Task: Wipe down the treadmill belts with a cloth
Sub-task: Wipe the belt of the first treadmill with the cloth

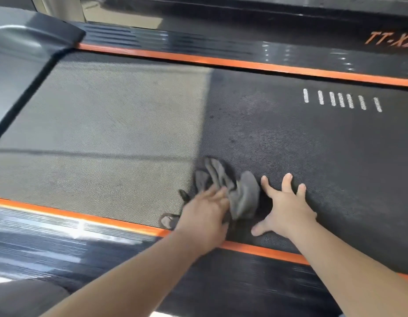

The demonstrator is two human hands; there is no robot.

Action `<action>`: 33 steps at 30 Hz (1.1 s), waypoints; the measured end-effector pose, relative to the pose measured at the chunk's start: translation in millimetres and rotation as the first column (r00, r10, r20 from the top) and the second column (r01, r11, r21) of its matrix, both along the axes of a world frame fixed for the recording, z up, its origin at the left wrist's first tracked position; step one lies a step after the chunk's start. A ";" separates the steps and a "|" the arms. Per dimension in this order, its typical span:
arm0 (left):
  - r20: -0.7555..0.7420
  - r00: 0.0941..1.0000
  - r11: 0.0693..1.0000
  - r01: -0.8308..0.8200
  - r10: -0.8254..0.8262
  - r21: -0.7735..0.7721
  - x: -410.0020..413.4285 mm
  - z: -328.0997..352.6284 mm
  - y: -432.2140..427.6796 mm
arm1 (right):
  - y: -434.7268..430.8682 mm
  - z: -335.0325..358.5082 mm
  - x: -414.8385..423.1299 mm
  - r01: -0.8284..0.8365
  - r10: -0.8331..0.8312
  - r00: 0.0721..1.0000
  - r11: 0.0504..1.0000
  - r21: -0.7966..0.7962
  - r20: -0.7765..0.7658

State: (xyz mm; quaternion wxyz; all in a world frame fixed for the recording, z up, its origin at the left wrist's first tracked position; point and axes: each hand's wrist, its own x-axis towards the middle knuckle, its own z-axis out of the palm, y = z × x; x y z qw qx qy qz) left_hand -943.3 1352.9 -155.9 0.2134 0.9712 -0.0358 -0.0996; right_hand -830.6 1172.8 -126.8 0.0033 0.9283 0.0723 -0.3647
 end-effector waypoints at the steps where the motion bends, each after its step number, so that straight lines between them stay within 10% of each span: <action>1: -0.014 0.990 0.990 0.137 -0.138 -0.030 -10.9 0.4 -5.2 | -1.0 -1.1 -0.5 -0.006 0.006 1.000 1.000 0.002 0.022; 4: 0.023 0.963 0.962 0.268 -0.269 0.046 2.6 -5.6 29.8 | -2.6 -2.4 -0.7 -0.023 0.023 0.999 1.000 0.008 0.024; 10: 0.013 0.950 0.941 -0.310 0.311 0.134 40.7 4.5 45.7 | 2.6 -0.9 0.3 -0.003 0.002 0.999 1.000 -0.010 -0.034; 16: -0.012 0.937 0.936 0.346 -0.348 -0.062 -1.3 -4.3 7.0 | 0.1 -5.7 1.0 0.022 -0.022 1.000 1.000 -0.008 0.006; 22: -0.002 0.957 0.951 -0.289 0.291 0.115 50.1 -5.5 38.2 | 1.4 -1.0 1.3 0.014 -0.014 0.999 1.000 -0.006 -0.042; 28: -0.027 0.959 0.960 0.280 -0.281 -0.030 5.6 2.0 3.7 | 1.4 -3.2 1.6 0.034 -0.034 0.999 0.999 -0.001 -0.023; 33: -0.015 0.975 0.967 -0.217 0.221 0.130 43.8 4.4 64.0 | 0.1 -3.2 2.4 0.012 -0.012 0.999 1.000 0.004 -0.048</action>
